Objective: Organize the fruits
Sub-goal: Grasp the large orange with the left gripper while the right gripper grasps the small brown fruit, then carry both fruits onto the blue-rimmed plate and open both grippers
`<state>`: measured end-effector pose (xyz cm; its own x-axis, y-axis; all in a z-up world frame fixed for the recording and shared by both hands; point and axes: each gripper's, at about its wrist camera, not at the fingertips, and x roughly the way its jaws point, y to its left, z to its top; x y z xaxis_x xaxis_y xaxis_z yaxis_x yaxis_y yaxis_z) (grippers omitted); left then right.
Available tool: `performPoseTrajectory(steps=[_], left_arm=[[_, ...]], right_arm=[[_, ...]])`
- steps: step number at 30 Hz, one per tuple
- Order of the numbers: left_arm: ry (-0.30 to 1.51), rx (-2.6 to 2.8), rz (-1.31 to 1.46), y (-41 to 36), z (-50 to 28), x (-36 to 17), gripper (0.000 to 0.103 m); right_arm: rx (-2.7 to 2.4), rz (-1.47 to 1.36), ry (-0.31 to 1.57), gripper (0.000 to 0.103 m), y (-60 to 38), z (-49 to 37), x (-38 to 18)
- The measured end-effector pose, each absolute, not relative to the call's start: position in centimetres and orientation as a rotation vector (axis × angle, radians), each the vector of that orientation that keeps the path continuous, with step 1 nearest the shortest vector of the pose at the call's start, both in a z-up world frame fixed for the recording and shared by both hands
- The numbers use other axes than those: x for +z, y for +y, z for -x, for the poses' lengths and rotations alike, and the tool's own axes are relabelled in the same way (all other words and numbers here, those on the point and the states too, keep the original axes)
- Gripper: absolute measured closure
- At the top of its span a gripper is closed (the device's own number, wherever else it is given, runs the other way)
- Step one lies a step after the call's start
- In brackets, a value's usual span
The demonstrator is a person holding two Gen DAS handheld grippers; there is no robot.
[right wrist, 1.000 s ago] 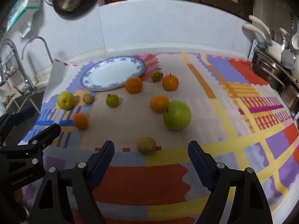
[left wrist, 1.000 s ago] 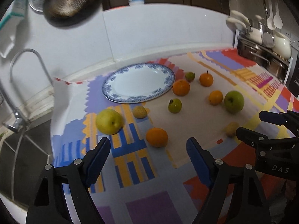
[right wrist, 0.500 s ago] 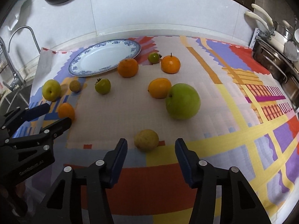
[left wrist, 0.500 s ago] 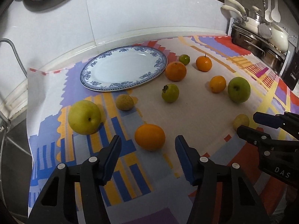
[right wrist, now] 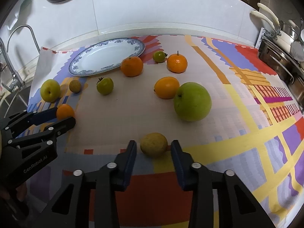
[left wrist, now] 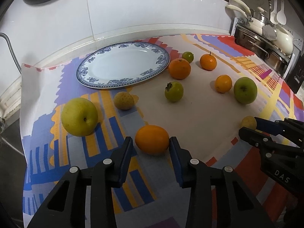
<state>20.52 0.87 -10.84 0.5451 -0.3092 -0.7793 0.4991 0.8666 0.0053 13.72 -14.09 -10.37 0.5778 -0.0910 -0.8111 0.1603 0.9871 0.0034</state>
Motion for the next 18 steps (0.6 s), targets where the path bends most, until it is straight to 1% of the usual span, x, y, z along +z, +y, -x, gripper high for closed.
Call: performPoseTrajectory(steps=[1, 3, 9, 18], left_arm=[[0.871, -0.488, -0.238, 0.9, -20.5, -10.9, 0.067], [0.869, -0.488, -0.237, 0.9, -20.5, -10.9, 0.067], [0.850, -0.492, -0.233, 1.0, -20.3, -10.4, 0.067], [0.791, -0.473, -0.215, 1.3, -20.0, -8.3, 0.067]], right_arm=[[-0.148, -0.077, 0.944, 0.071, -14.1, -13.7, -10.4], [-0.149, -0.077, 0.942, 0.072, -14.0, -13.8, -10.4], [-0.146, -0.071, 0.923, 0.072, -13.9, -13.7, -10.1], [-0.086, -0.025, 0.858, 0.072, -13.1, -14.1, -7.7]])
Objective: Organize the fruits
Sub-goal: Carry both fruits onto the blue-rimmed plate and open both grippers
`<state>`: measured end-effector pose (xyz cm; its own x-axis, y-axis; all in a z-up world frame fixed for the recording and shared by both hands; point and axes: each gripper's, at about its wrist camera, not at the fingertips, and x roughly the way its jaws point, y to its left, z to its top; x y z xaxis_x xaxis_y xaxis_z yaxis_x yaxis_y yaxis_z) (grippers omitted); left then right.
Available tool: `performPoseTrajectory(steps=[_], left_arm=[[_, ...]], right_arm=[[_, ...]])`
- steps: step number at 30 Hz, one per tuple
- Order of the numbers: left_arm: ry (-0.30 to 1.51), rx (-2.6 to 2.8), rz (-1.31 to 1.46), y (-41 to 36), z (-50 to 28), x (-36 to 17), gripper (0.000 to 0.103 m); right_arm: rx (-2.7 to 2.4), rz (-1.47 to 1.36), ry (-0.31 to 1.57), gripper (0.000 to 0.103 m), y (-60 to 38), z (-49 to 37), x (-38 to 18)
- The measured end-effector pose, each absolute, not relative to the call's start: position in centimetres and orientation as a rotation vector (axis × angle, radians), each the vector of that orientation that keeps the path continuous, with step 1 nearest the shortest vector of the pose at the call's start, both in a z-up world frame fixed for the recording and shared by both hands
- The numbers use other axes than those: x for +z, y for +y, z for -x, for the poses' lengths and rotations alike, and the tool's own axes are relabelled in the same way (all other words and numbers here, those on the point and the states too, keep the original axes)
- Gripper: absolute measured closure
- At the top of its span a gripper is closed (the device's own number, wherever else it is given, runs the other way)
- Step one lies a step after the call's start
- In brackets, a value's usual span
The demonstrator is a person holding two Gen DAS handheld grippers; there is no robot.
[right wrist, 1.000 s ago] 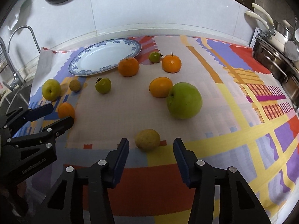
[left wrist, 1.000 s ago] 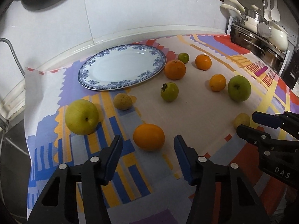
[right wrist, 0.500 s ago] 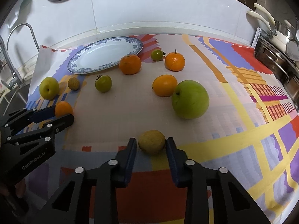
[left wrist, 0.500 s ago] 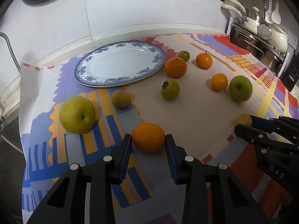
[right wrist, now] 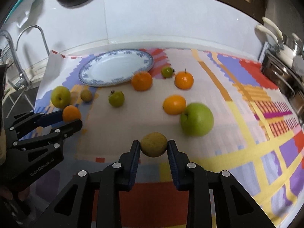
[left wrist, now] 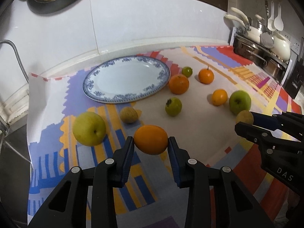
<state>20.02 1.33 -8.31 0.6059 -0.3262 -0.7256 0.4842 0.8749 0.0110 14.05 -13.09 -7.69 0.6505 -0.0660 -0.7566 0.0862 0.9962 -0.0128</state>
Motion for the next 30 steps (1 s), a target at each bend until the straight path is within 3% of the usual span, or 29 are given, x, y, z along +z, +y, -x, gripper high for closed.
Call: performPoseTrajectory(steps=[17, 30], left_arm=[[0.746, -0.317, -0.103, 0.5, -24.7, -3.7, 0.067], [0.913, -0.282, -0.054, 0.0, -33.0, -4.5, 0.067]], right_arm=[[0.231, 0.061, 0.806, 0.072, -13.4, -23.0, -3.6], [0.404, 0.111, 0.958, 0.072, -13.0, -33.1, -4.7]])
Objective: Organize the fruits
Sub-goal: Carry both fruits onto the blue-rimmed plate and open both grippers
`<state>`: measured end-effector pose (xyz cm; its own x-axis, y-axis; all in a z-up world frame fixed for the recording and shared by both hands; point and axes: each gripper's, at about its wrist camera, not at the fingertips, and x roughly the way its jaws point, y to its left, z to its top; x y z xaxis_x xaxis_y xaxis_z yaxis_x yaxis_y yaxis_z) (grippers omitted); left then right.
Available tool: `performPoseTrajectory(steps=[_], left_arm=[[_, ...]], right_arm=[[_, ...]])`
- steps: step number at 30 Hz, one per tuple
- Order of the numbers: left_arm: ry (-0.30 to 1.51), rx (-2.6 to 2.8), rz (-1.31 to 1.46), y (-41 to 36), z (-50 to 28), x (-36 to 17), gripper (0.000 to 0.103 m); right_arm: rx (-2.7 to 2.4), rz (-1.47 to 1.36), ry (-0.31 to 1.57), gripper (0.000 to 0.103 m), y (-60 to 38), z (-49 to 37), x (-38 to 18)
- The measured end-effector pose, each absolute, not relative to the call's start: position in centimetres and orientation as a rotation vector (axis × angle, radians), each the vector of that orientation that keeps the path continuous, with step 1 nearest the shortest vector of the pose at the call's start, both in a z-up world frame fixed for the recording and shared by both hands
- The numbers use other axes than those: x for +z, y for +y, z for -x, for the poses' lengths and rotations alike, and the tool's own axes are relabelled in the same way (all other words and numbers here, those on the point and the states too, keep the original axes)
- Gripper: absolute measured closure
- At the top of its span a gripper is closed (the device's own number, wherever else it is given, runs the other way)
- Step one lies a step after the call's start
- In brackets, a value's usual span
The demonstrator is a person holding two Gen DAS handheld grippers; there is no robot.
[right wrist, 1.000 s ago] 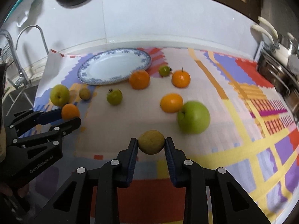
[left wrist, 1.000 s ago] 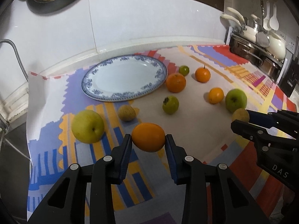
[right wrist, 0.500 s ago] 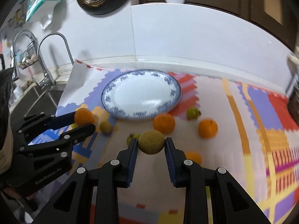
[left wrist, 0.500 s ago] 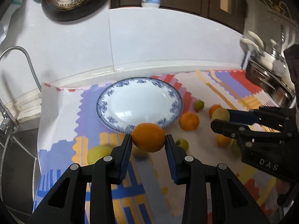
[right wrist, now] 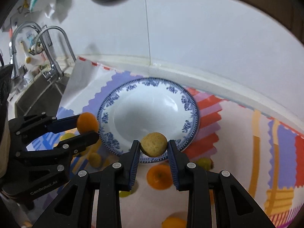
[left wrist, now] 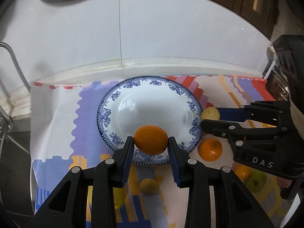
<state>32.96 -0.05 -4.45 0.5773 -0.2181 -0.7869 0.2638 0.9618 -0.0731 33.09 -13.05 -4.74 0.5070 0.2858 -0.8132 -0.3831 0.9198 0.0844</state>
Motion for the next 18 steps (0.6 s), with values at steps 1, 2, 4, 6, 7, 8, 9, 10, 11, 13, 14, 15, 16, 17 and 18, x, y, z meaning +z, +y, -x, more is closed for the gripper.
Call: performPoseTrajectory(steps=[1, 2, 4, 6, 7, 8, 9, 10, 11, 13, 14, 15, 16, 17, 18], left_arm=[[0.924, -0.280, -0.054, -0.1, -33.4, -4.6, 0.067], [0.942, -0.278, -0.058, -0.2, -34.1, -5.1, 0.067], [0.973, -0.281, -0.067, -0.3, -35.0, -5.9, 0.067], [1.001, -0.282, -0.076, -0.5, -35.8, -6.7, 0.067], [1.015, -0.281, -0.078, -0.5, -36.1, -7.1, 0.067], [1.023, -0.280, -0.078, -0.6, -36.3, -7.4, 0.067], [1.034, -0.279, -0.081, -0.6, -36.6, -7.8, 0.067], [1.041, -0.279, -0.084, -0.6, -36.8, -8.1, 0.067], [1.046, -0.281, -0.084, -0.7, -37.0, -8.3, 0.067], [1.058, -0.280, -0.086, -0.8, -37.3, -8.6, 0.067], [1.061, -0.280, -0.088, -0.8, -37.4, -8.7, 0.067], [1.065, -0.281, -0.088, -0.8, -37.5, -8.8, 0.067], [1.068, -0.281, -0.088, -0.8, -37.6, -8.8, 0.067], [1.071, -0.281, -0.088, -0.9, -37.6, -8.9, 0.067], [1.074, -0.278, -0.087, -0.9, -37.6, -8.9, 0.067]], right_arm=[[0.416, 0.116, 0.975, 0.072, -13.0, -33.8, -5.1], [0.418, 0.122, 0.989, 0.072, -13.0, -34.5, -5.5], [0.434, 0.133, 1.022, 0.072, -12.9, -35.8, -6.2], [0.444, 0.135, 1.048, 0.072, -12.8, -36.9, -6.7], [0.450, 0.140, 1.060, 0.072, -12.8, -37.3, -7.0], [0.449, 0.146, 1.067, 0.072, -12.7, -37.6, -7.3], [0.450, 0.152, 1.074, 0.072, -12.6, -38.0, -7.6], [0.452, 0.154, 1.082, 0.072, -12.6, -38.2, -7.9], [0.454, 0.156, 1.091, 0.072, -12.6, -38.5, -8.2], [0.457, 0.157, 1.107, 0.072, -12.5, -38.9, -8.9], [0.458, 0.158, 1.114, 0.072, -12.5, -39.1, -9.2], [0.456, 0.156, 1.122, 0.072, -12.5, -39.3, -9.5], [0.458, 0.153, 1.129, 0.072, -12.5, -39.4, -9.7], [0.461, 0.151, 1.133, 0.072, -12.5, -39.5, -9.9], [0.461, 0.153, 1.136, 0.072, -12.4, -39.6, -10.0]])
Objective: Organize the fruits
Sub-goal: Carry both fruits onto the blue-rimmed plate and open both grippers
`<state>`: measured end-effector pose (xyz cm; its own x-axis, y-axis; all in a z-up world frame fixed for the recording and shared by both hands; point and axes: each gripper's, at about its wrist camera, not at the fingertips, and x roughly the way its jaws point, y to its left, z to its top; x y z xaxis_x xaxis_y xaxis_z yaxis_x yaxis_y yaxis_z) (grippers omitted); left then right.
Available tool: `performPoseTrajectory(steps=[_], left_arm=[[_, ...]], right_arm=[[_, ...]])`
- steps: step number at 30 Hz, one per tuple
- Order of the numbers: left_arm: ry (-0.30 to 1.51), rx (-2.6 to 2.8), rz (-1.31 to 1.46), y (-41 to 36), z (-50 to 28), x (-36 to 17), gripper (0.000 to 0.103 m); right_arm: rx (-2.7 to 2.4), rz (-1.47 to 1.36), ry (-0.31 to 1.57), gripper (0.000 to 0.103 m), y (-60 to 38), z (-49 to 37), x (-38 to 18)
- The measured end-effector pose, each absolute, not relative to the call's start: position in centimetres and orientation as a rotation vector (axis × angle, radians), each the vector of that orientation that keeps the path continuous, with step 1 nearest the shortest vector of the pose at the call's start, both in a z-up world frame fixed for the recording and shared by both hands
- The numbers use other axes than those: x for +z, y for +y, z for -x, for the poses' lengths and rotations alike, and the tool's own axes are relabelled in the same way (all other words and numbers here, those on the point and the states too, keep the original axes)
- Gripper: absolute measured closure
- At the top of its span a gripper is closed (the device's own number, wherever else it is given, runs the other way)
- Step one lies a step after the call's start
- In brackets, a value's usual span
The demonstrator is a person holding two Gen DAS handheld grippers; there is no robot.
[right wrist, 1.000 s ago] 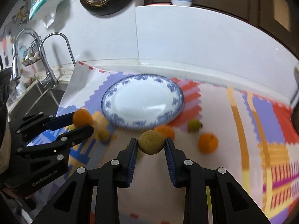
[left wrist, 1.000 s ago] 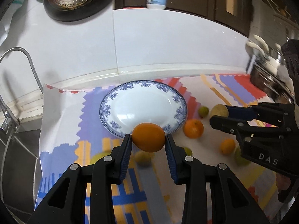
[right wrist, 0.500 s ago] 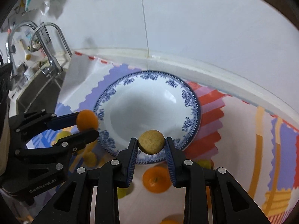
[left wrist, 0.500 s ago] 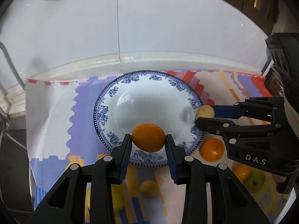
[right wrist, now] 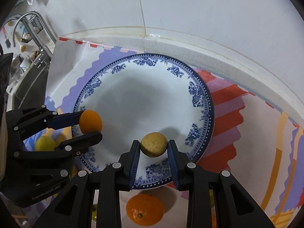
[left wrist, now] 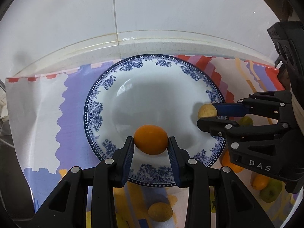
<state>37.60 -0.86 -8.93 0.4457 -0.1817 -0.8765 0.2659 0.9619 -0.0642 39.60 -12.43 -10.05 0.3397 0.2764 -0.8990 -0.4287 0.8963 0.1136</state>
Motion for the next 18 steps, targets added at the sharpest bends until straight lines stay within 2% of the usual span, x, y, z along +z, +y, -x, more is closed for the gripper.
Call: performPoseTrajectory(steps=[4, 9, 18], left_arm=[[1.075, -0.267, -0.089, -0.9, -37.8, -8.9, 0.067], [1.039, -0.256, -0.079, -0.5, -37.3, -8.0, 0.060], [0.921, -0.233, -0.089, 0.1, -33.4, -4.5, 0.052]], right_arm=[[0.454, 0.171, 1.131, 0.072, -12.4, -39.6, -10.1], [0.452, 0.184, 1.119, 0.068, -12.4, -39.3, -9.6], [0.414, 0.149, 1.012, 0.067, -13.2, -36.1, -6.6]])
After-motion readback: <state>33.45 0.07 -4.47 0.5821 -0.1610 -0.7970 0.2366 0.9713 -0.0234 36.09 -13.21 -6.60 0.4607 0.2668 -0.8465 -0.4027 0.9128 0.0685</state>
